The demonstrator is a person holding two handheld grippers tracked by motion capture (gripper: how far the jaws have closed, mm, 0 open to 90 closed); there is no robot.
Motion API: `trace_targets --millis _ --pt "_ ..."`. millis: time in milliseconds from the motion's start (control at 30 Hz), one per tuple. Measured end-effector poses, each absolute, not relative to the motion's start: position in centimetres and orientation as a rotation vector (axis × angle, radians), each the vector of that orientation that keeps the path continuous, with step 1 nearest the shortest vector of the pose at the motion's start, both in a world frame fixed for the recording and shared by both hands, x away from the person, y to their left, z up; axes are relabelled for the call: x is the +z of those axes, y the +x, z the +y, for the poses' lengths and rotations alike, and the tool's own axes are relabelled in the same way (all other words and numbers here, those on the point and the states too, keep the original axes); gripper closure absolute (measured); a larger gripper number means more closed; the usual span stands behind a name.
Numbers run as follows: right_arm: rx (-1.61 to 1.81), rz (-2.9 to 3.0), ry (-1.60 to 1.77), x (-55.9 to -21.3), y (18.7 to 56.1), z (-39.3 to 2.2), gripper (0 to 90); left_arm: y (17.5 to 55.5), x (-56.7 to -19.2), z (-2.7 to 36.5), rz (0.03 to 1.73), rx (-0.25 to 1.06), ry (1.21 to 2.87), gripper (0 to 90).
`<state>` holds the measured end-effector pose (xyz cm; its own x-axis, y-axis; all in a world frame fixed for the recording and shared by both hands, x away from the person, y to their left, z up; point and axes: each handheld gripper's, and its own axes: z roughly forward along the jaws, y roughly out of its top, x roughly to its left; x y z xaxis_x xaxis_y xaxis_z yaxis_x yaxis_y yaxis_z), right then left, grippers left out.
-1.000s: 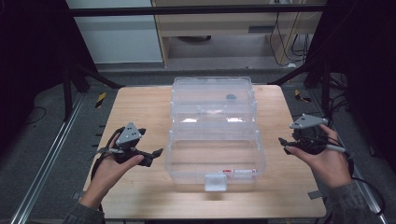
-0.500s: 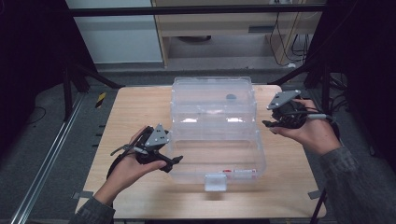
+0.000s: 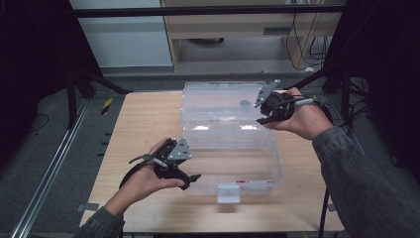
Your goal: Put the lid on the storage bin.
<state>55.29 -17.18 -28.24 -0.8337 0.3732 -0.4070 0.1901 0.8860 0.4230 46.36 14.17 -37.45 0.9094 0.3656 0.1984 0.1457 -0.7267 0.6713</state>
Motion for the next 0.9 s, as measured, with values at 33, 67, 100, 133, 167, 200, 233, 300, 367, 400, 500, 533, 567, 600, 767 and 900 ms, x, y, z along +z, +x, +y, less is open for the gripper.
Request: trace_targets --millis 33,67,100,133,167,200,233,300,367,400,500,533,567,600,767,900 --pt "0.477 2.577 0.381 -28.3 55.9 -16.6 57.2 46.3 -37.4 14.0 0.344 0.401 2.4 2.8" --pt "0.477 2.577 0.381 -28.3 55.9 -16.6 57.2 46.3 -37.4 14.0 0.344 0.401 2.4 3.6" --pt "0.46 2.589 0.334 -28.2 56.5 -16.0 59.9 46.2 -37.3 13.9 0.324 0.388 2.42 5.5" --pt "0.46 2.589 0.334 -28.2 56.5 -16.0 59.9 46.1 -37.2 13.9 0.314 0.389 2.428 5.5" --pt "0.433 2.607 0.289 -28.4 56.9 -15.4 61.9 45.9 -37.1 13.7 0.294 0.386 2.442 6.6" --pt "0.415 2.614 0.278 -28.4 57.0 -15.2 62.7 45.9 -37.1 13.7 0.294 0.386 2.442 6.6" --pt "0.415 2.614 0.278 -28.4 57.0 -15.2 62.7 45.7 -37.2 13.7 0.278 0.367 2.447 6.6" --pt "0.391 2.631 0.246 -28.6 57.3 -14.8 64.8 45.5 -37.2 13.7 0.269 0.386 2.458 7.1" --pt "0.401 2.646 0.223 -28.8 57.5 -14.7 65.0 45.5 -37.4 13.6 0.262 0.382 2.465 7.6" --pt "0.401 2.646 0.223 -28.8 57.5 -14.7 65.0 45.5 -37.4 13.6 0.257 0.381 2.47 7.6" --pt "0.395 2.648 0.232 -29.1 57.9 -14.8 65.4 45.5 -37.7 13.4 0.245 0.368 2.495 7.8" --pt "0.395 2.648 0.232 -29.1 57.9 -14.8 65.4 45.4 -37.8 13.4 0.244 0.367 2.498 7.8" --pt "0.393 2.651 0.227 -29.2 57.9 -14.9 65.6 45.3 -37.9 13.3 0.245 0.366 2.495 7.9" --pt "0.389 2.659 0.222 -29.3 58.0 -14.9 66.2 45.3 -38.0 13.3 0.246 0.361 2.493 7.8" --pt "0.343 2.699 0.217 -30.0 58.6 -15.1 69.3 45.4 -38.6 13.1 0.226 0.343 2.525 6.1" --pt "0.322 2.718 0.195 -30.2 58.8 -15.0 70.3 45.4 -39.0 13.0 0.218 0.334 2.535 6.1"
